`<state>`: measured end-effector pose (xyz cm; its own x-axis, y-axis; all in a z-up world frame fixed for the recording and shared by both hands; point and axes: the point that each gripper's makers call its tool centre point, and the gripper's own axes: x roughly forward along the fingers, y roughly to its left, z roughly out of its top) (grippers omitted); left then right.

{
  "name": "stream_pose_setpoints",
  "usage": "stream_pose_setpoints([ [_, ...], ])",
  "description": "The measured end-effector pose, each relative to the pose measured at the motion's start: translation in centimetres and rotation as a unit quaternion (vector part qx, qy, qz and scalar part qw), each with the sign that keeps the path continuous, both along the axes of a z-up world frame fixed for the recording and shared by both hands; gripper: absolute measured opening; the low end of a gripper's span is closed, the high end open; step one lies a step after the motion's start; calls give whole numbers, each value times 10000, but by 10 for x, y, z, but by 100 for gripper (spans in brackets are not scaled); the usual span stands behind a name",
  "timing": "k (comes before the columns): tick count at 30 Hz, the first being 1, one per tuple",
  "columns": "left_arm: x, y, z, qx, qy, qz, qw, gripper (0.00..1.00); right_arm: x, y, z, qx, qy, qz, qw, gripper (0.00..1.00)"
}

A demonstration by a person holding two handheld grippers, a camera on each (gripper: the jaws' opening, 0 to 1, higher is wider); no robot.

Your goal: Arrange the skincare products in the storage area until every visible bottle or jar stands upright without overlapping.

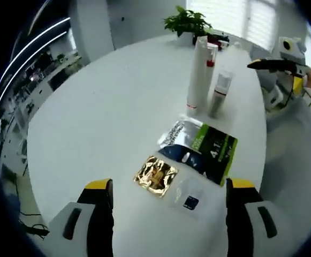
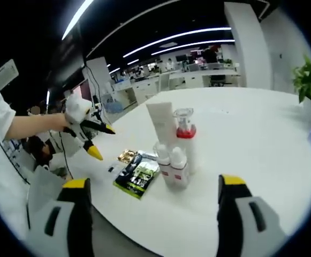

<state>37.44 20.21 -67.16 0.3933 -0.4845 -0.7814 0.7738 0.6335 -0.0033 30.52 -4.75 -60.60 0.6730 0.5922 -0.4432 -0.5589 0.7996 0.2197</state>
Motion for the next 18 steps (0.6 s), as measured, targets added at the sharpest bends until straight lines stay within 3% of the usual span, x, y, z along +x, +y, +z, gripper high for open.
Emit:
stream_pose_setpoints([
  [7,-22,1,16,-535,-242,710,9957,95,-4,-1,2,-19,-18,72,10000,99],
  [12,-33,-2,31,-1127,-475,1305,9839,97,-6,-1,3,9,-32,84,10000,99],
  [18,-45,4,38,-1278,-748,1629,9755,97,-7,-1,3,11,-56,109,9999,99],
])
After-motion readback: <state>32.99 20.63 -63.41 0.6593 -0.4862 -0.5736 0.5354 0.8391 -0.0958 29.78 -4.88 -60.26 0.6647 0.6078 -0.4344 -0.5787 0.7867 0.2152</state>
